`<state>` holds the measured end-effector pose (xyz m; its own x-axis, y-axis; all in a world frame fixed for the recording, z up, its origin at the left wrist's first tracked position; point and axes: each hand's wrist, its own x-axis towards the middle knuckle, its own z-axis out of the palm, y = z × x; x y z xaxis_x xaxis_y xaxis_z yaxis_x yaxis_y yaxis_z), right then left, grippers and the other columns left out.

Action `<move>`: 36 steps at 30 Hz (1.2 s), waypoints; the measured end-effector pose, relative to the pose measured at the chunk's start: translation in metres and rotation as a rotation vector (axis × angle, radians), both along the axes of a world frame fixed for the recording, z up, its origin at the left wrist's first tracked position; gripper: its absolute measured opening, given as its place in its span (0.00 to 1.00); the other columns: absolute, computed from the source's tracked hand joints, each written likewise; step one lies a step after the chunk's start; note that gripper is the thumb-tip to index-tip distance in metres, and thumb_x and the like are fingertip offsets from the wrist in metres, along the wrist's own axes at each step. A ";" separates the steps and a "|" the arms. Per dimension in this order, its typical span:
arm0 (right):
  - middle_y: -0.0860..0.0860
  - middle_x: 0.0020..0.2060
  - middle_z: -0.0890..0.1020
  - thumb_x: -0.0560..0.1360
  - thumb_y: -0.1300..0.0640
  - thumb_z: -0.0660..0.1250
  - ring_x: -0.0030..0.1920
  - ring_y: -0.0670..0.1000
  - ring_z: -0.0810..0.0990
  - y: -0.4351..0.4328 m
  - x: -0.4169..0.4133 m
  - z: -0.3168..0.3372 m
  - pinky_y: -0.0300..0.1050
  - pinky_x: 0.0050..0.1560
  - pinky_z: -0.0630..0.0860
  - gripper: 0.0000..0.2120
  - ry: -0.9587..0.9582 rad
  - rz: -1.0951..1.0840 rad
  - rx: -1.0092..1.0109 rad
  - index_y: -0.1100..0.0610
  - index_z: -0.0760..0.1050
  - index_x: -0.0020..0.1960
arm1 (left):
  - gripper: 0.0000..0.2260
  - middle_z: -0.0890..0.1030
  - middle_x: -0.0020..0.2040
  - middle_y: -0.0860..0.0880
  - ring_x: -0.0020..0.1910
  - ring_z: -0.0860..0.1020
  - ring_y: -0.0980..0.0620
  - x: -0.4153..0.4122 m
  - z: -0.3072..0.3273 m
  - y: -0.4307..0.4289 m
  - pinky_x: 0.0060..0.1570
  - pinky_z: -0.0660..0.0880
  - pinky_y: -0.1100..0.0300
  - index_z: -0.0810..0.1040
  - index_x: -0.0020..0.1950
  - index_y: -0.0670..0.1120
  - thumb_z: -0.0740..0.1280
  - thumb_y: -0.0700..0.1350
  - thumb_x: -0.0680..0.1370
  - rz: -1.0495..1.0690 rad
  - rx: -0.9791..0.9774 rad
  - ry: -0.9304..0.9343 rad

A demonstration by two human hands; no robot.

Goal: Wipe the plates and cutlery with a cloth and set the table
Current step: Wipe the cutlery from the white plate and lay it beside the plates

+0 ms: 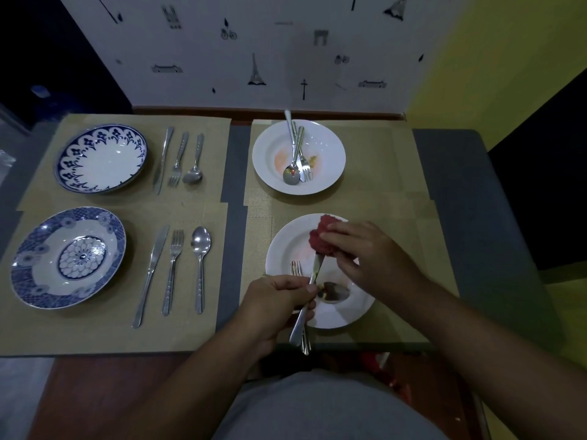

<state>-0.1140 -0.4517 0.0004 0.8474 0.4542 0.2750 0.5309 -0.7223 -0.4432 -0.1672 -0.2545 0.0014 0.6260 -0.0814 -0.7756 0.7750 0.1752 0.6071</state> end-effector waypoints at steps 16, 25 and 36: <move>0.54 0.58 0.82 0.71 0.65 0.72 0.56 0.54 0.79 0.000 0.017 0.010 0.43 0.58 0.73 0.17 0.027 -0.202 -0.059 0.58 0.81 0.60 | 0.05 0.87 0.41 0.46 0.39 0.86 0.51 0.003 -0.001 0.011 0.40 0.81 0.59 0.87 0.44 0.44 0.73 0.37 0.76 -0.110 -0.029 -0.083; 0.48 0.62 0.80 0.74 0.59 0.71 0.61 0.47 0.77 -0.044 -0.019 0.010 0.44 0.64 0.74 0.18 0.156 -0.340 -0.014 0.51 0.78 0.64 | 0.04 0.87 0.47 0.42 0.45 0.86 0.47 0.010 -0.009 -0.035 0.43 0.83 0.57 0.85 0.51 0.39 0.72 0.37 0.77 -0.142 -0.001 -0.062; 0.49 0.60 0.80 0.73 0.62 0.72 0.60 0.47 0.77 -0.139 -0.032 0.003 0.38 0.62 0.72 0.18 0.201 -0.448 0.074 0.52 0.80 0.62 | 0.09 0.86 0.38 0.46 0.43 0.85 0.43 0.024 -0.030 -0.153 0.50 0.83 0.46 0.85 0.37 0.50 0.74 0.41 0.76 -0.294 0.345 -0.217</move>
